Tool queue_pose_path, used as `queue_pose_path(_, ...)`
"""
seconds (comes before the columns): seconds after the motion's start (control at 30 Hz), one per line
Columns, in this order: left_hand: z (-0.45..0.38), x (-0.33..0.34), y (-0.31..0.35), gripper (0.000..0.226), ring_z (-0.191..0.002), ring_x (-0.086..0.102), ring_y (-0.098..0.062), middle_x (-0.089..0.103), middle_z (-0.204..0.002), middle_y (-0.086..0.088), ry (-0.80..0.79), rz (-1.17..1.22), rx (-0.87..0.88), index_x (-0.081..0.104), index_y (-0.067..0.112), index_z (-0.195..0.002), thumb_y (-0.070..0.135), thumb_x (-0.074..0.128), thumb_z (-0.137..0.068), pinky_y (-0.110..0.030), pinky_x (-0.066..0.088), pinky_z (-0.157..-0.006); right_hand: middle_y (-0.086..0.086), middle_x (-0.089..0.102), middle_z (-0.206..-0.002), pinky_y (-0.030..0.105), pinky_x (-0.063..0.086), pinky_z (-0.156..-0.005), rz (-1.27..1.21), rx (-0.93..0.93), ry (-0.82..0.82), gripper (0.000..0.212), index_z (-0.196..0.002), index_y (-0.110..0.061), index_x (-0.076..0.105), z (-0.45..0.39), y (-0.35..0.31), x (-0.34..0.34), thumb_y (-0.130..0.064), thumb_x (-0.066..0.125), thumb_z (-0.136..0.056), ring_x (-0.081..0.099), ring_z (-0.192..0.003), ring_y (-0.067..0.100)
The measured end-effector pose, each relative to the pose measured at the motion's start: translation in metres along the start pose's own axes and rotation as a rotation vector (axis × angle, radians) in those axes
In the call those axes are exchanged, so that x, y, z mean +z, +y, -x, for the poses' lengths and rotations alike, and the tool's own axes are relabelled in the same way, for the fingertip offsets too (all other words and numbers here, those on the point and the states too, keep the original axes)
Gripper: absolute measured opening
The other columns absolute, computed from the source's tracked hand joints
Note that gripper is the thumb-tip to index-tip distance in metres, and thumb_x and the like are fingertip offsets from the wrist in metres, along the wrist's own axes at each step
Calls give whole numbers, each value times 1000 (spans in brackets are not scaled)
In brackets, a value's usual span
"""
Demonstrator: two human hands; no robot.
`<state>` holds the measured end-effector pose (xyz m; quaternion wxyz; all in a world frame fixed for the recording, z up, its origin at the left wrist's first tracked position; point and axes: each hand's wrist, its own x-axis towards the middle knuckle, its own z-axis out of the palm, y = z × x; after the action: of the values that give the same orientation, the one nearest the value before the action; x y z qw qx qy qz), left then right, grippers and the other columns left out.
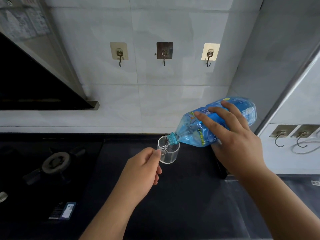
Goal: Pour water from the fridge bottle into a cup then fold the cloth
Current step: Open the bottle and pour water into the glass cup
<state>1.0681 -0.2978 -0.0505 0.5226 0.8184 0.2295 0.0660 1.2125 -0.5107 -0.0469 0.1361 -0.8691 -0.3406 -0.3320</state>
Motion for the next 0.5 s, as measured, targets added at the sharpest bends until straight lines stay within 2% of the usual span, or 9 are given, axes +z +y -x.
queue_pose_path(0.17, 0, -1, -1, 41, -54, 61, -4, 67, -64, 7, -7, 18, -3, 62, 21, -77, 43, 46, -107, -22, 52, -59, 0, 56, -148, 46, 60, -59, 7, -5, 11, 79, -149, -42, 54, 0, -1, -1, -3, 76, -84, 40, -151, 31)
queue_pose_path(0.5, 4, -1, 2, 41, -53, 60, -2, 64, -58, 10, -7, 15, -5, 61, 21, -74, 42, 46, -106, -13, 47, -52, -1, 55, -149, 41, 57, -55, 20, -18, -4, 80, -149, -44, 53, 0, -1, -7, -3, 77, -85, 38, -152, 29)
